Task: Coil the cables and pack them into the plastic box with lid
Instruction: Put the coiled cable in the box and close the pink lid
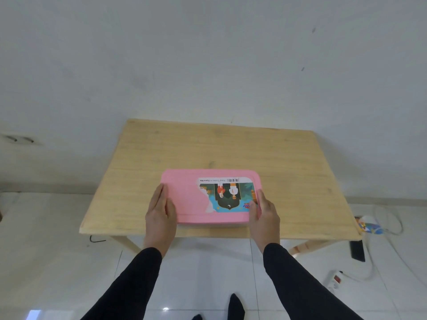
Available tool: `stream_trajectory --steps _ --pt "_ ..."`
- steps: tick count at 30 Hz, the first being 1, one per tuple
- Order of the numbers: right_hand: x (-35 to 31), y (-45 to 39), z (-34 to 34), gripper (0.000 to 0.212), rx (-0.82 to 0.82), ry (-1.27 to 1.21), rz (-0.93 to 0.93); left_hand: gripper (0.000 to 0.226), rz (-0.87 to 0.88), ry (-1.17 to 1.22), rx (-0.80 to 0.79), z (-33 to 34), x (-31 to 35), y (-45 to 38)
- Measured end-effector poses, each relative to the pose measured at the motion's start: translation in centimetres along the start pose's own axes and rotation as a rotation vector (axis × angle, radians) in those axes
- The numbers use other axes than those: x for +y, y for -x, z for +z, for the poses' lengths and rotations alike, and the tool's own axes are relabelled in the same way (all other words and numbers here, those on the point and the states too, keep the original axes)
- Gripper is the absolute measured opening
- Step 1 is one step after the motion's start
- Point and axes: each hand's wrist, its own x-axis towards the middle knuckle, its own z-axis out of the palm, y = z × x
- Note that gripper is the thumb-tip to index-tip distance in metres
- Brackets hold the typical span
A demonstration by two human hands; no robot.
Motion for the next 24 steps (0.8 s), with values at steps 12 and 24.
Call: stream_trajectory --steps 12,24 --pt "-1.0 -4.9 1.5 0.041 0.060 -0.054 -0.001 0.039 -0.111 0.082 0.060 1.6 1.6 -4.4" --pt "-1.9 -21.6 3.3 0.037 0.086 -0.021 -0.026 0.039 -0.081 0.091 0.067 8.9 6.2 -18.7"
